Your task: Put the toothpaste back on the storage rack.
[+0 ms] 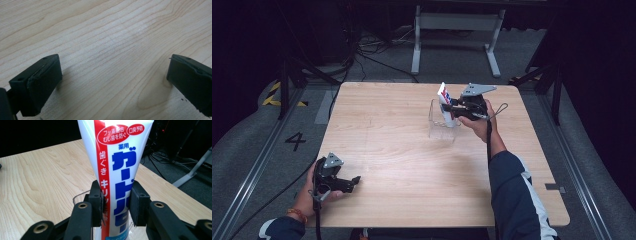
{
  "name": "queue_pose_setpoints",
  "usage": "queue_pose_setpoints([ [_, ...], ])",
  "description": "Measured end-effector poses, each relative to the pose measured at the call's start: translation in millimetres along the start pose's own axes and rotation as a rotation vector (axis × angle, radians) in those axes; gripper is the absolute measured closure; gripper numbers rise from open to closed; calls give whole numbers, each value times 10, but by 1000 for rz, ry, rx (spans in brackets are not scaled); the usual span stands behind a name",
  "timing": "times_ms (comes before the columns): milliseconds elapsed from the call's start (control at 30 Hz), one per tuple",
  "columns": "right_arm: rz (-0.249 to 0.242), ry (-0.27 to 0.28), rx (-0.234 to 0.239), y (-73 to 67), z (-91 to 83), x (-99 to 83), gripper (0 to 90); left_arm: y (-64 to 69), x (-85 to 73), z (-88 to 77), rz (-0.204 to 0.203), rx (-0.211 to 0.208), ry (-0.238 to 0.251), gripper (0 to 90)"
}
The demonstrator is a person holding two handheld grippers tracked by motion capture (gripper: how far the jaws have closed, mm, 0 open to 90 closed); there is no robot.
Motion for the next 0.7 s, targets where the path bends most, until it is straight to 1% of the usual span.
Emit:
queue_pose_setpoints([
  [233, -2, -24, 5, -6, 28, -91, 680, 0, 0, 0, 1, 0, 0, 3],
  [333, -8, -51, 12, -19, 49, -156, 679, 0, 0, 0, 0, 0, 0, 3],
  [400, -8, -55, 15, -25, 56, -170, 678, 0, 0, 0, 0, 0, 0, 3],
  [500, -19, -85, 19, -35, 65, -215, 677, 0, 0, 0, 0, 0, 0, 3],
  [600, -19, -92, 26, -34, 68, -231, 676, -1, 0, 0, 1, 0, 0, 3],
  [700, -31, -119, 29, -43, 84, -246, 675, 0, 0, 0, 0, 0, 0, 3],
])
Point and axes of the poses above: each handheld gripper's, and its own axes: z roughly forward along the jaws, x roughly out of its top, y roughly to its right, the point moved 3 cm from there along z, roughly forward along the jaws, and after that the axes turned 9 degrees about -z, right-handed, at the moved point
